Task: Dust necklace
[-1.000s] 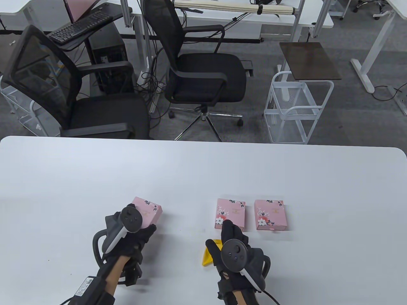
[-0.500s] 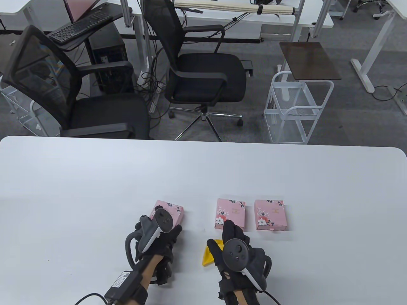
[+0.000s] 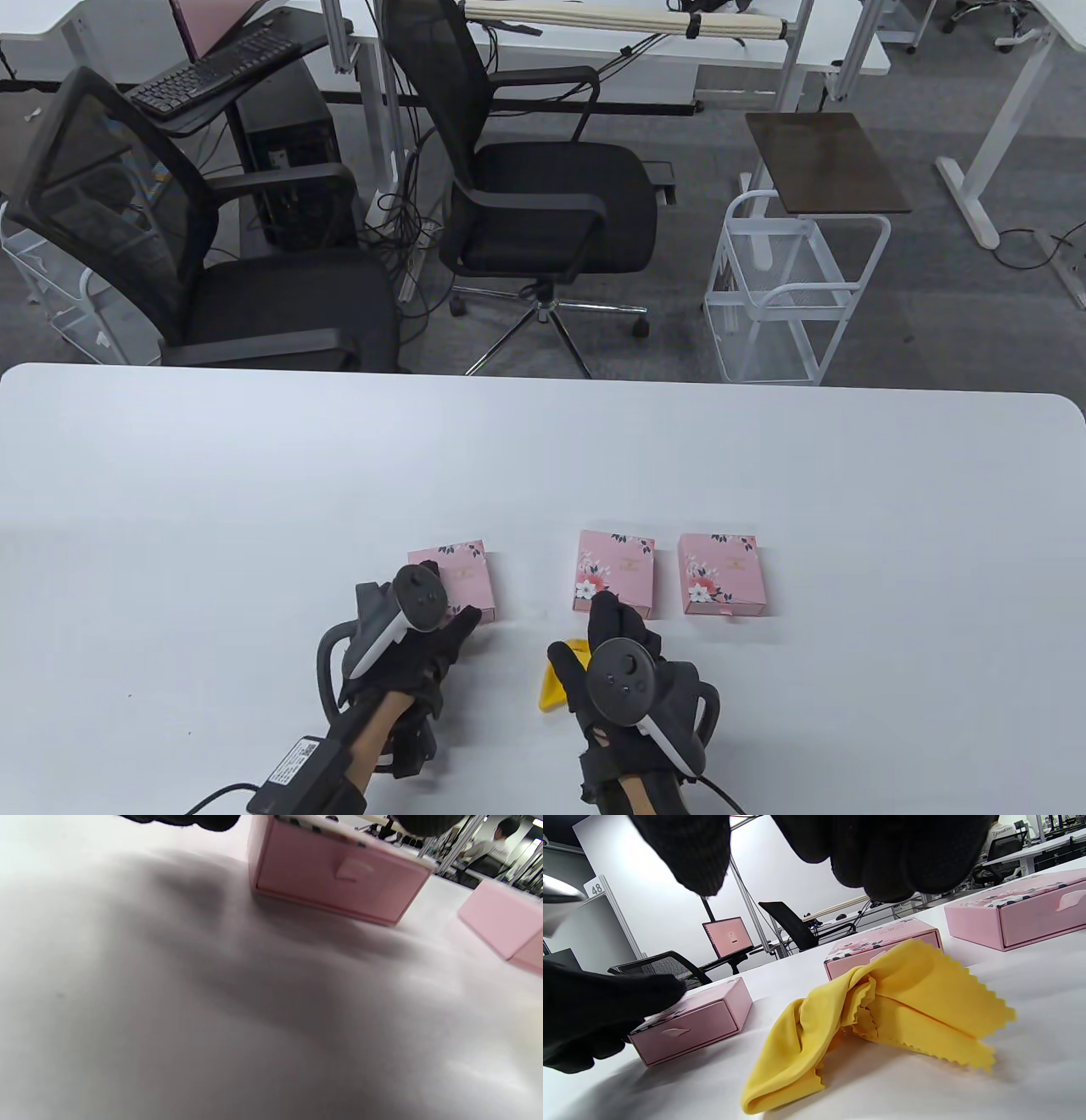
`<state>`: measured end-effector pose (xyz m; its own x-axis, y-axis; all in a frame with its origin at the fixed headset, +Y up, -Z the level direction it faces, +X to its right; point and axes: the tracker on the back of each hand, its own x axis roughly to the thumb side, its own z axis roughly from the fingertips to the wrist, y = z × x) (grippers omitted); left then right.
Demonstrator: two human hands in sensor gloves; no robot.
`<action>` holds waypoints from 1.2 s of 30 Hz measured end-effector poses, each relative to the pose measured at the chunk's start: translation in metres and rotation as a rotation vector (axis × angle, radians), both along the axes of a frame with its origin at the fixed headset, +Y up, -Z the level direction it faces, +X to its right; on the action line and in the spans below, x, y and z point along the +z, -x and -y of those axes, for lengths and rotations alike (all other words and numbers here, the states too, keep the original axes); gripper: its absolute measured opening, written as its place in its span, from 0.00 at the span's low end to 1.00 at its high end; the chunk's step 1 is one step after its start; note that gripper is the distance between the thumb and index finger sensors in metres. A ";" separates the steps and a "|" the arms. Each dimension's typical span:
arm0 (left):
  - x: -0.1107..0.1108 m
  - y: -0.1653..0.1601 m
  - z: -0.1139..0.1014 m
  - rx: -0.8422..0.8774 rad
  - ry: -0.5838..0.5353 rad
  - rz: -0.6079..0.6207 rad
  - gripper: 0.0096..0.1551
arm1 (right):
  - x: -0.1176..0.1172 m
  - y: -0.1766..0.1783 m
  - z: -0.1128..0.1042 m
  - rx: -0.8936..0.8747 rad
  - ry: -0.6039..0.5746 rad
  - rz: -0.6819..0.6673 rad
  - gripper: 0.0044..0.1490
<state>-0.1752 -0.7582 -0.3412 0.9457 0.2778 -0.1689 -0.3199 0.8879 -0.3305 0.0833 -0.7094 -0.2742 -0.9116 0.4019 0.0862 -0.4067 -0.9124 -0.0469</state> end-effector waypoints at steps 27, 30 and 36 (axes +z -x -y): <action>0.015 0.022 0.013 -0.030 -0.201 0.300 0.32 | -0.022 0.067 0.025 -0.430 0.351 -0.035 0.30; 0.014 0.024 0.014 -0.018 -0.197 0.296 0.30 | -0.034 0.083 0.040 -0.429 0.457 0.025 0.31; 0.010 0.028 0.016 0.021 -0.175 0.278 0.29 | -0.047 0.102 0.063 -0.525 0.583 0.136 0.34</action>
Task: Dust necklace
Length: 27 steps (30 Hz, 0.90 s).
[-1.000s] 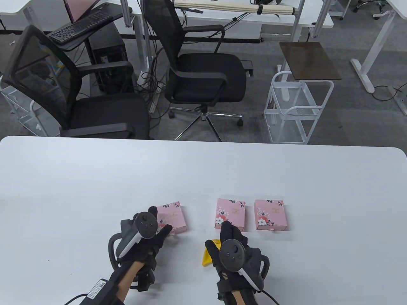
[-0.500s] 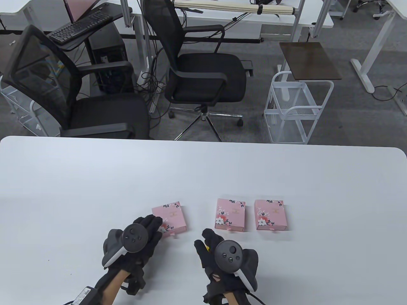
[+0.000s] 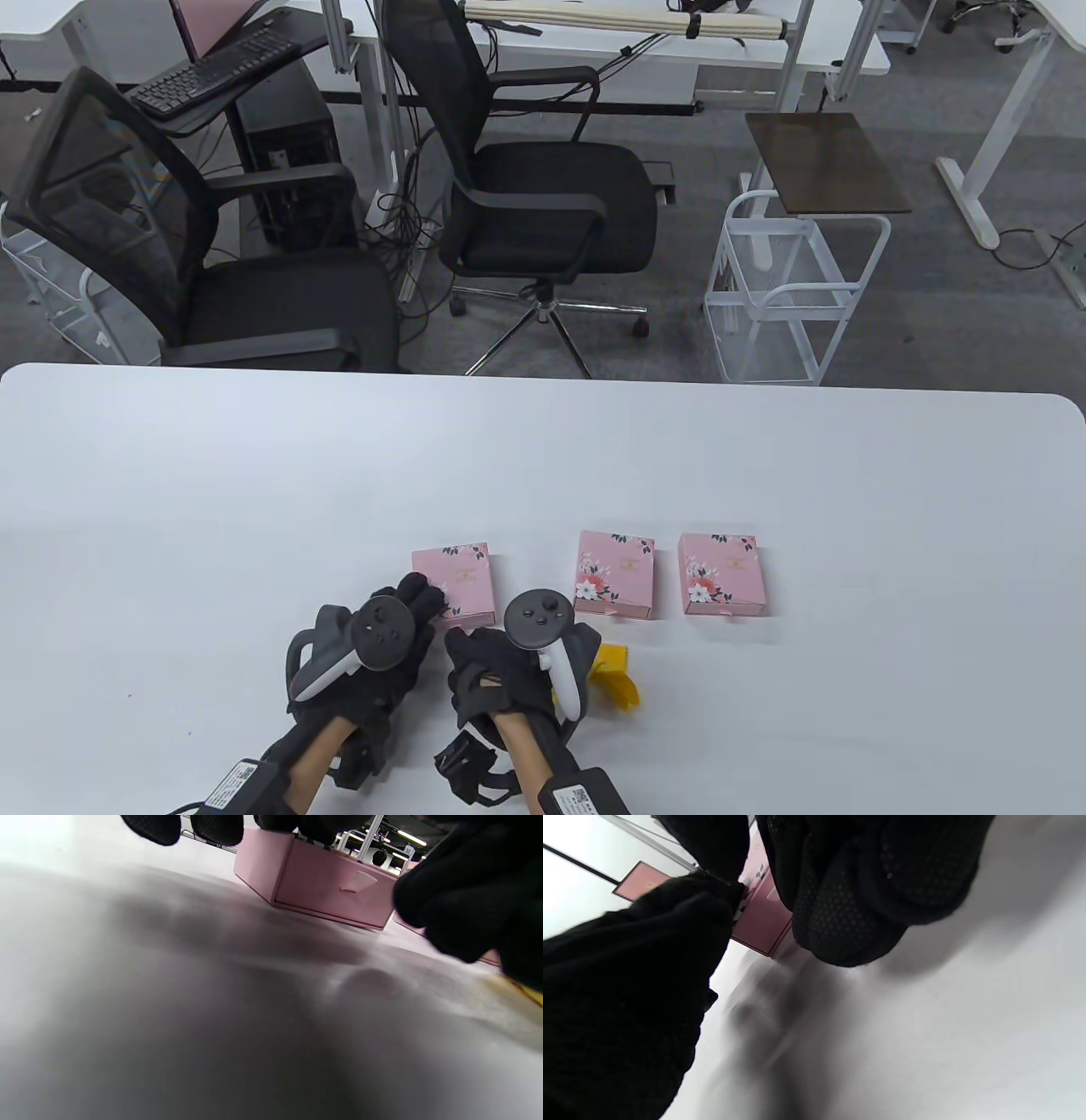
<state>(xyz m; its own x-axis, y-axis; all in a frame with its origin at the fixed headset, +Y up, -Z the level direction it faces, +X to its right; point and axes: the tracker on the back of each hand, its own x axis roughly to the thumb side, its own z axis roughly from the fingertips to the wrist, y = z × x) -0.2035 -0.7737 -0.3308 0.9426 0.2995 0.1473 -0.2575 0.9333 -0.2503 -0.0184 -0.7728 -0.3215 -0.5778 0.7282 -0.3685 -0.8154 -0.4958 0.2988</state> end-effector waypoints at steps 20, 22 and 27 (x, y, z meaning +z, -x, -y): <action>-0.002 0.002 0.001 0.027 0.008 0.000 0.29 | -0.013 0.008 0.022 -0.104 0.093 0.224 0.26; -0.001 0.002 0.001 0.028 0.008 0.000 0.29 | -0.013 0.008 0.023 -0.112 0.095 0.239 0.26; -0.001 0.002 0.002 0.023 0.008 0.001 0.29 | -0.011 0.009 0.022 -0.090 0.088 0.242 0.25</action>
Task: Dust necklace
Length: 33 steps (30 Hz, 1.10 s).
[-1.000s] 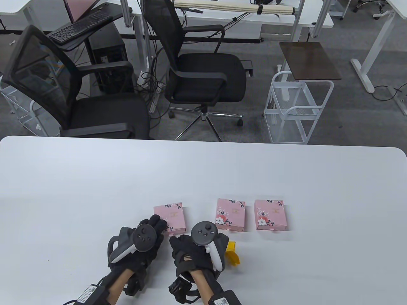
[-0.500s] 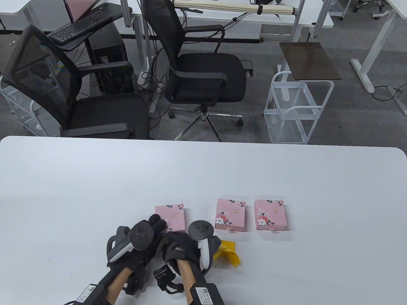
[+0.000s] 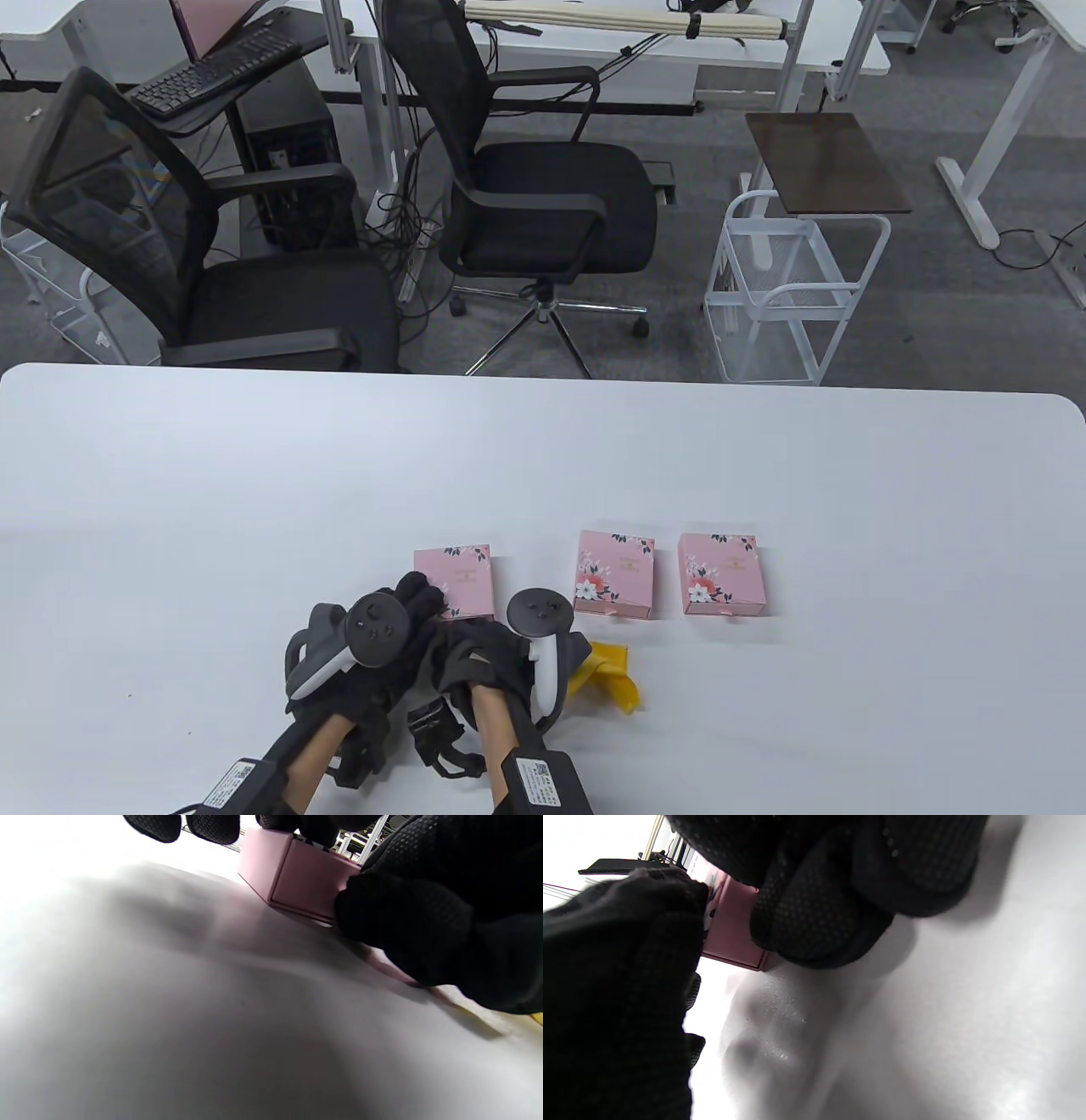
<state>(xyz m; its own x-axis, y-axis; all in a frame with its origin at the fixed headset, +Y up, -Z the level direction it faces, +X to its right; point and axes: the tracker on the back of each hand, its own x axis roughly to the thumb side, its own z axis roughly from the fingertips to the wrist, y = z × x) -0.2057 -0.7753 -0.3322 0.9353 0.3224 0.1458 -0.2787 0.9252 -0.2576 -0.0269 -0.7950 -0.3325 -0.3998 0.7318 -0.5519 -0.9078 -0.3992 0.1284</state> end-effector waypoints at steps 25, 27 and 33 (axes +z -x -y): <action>0.000 0.000 0.000 -0.007 0.002 -0.002 0.29 | 0.025 -0.004 -0.002 0.044 0.012 -0.065 0.23; 0.000 0.000 0.000 -0.009 0.002 -0.002 0.29 | 0.026 -0.004 -0.002 0.045 0.014 -0.072 0.23; 0.000 0.000 0.000 -0.009 0.003 -0.002 0.29 | 0.032 -0.005 -0.003 0.046 0.018 -0.085 0.23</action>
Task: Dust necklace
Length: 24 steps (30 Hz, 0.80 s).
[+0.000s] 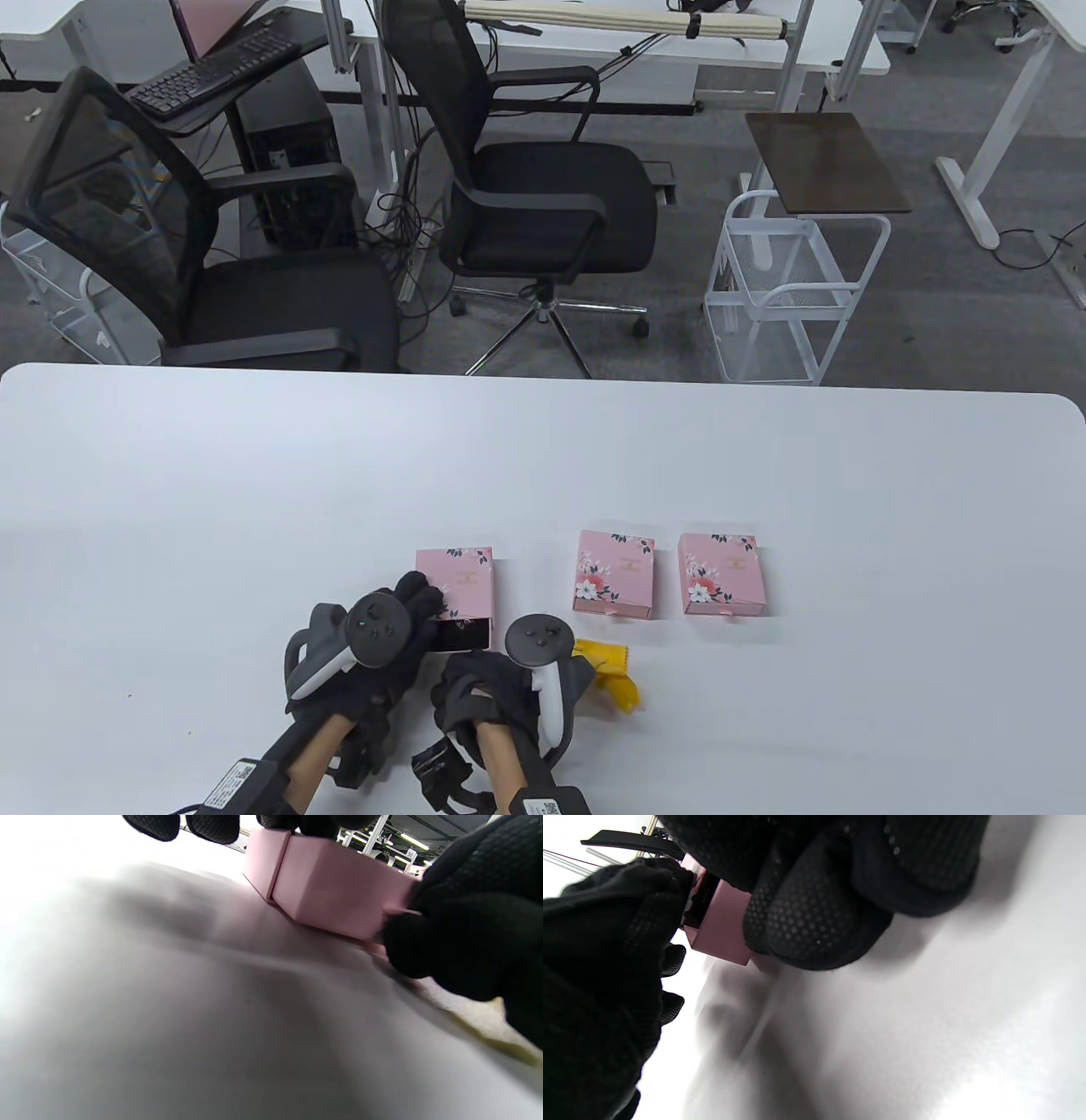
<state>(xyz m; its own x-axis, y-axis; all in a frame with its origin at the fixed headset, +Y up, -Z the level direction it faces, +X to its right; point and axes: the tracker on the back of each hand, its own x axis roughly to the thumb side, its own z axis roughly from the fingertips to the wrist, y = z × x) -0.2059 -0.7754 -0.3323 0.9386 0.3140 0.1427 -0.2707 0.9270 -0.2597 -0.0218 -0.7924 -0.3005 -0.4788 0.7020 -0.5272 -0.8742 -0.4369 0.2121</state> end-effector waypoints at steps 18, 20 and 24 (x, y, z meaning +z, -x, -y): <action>0.000 0.000 0.000 -0.002 0.005 0.002 0.29 | 0.027 -0.002 0.001 0.005 0.029 -0.057 0.23; 0.000 0.000 0.000 -0.001 0.007 0.004 0.29 | 0.030 -0.002 0.001 -0.001 0.033 -0.059 0.23; 0.000 0.000 0.000 0.003 0.012 0.007 0.29 | 0.035 -0.003 0.002 -0.038 0.045 -0.048 0.23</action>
